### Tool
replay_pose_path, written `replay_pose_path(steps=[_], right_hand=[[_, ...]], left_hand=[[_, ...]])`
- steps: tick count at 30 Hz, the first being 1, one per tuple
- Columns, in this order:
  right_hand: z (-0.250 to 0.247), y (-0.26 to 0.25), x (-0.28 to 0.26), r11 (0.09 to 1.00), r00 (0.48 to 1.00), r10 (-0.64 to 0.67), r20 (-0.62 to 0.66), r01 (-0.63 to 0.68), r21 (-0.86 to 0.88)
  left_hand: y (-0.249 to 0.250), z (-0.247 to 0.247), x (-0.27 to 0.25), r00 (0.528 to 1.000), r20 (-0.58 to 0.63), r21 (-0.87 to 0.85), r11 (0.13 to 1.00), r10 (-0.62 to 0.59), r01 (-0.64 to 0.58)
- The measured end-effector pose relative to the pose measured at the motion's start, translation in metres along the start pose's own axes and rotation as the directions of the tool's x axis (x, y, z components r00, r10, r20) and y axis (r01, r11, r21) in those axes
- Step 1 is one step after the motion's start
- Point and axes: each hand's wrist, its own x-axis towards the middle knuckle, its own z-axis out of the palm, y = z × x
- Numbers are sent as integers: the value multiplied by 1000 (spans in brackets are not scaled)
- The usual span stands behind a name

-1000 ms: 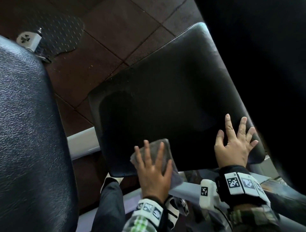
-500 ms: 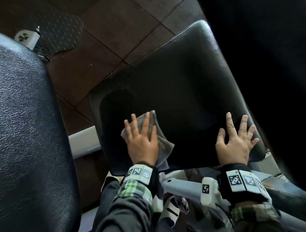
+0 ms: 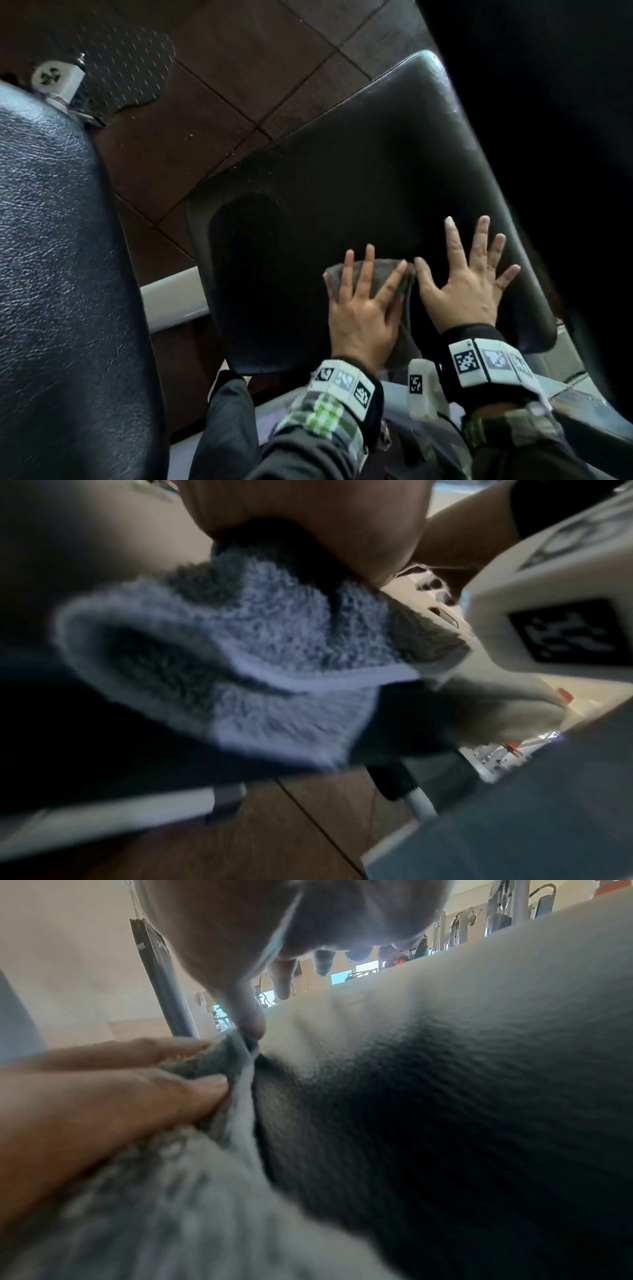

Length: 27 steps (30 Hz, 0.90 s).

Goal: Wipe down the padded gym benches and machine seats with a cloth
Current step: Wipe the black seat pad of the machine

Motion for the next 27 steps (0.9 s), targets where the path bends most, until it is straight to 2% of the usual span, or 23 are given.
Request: replay_pose_path(steps=[2, 6, 8, 11, 17, 22, 25, 27], right_hand=[[-4, -4, 11, 998, 996, 58, 75, -58, -4], [-8, -5, 16, 995, 974, 98, 204, -95, -22], [-8, -7, 15, 995, 970, 103, 222, -99, -26], [-11, -11, 14, 993, 965, 114, 237, -108, -39], [-14, -14, 13, 992, 957, 123, 264, -114, -49], [-17, -16, 13, 991, 948, 134, 290, -127, -43], [-18, -17, 13, 991, 944, 131, 303, -127, -33], [-18, -17, 13, 992, 943, 129, 305, -126, -29]], left_hand=[[-12, -7, 27, 999, -32, 4, 1000, -29, 29], [-34, -21, 54, 970, -74, 3, 973, -231, 232], [-32, -21, 41, 975, -51, 65, 974, -214, 217], [-26, -11, 21, 993, -11, 155, 981, -118, 119], [-43, -21, 67, 997, -22, 113, 990, -80, 82], [-88, -37, 95, 980, -98, 91, 979, -172, 180], [-92, -34, 71, 953, -173, 80, 961, -248, 265], [-79, -27, 46, 958, -176, 73, 967, -229, 244]])
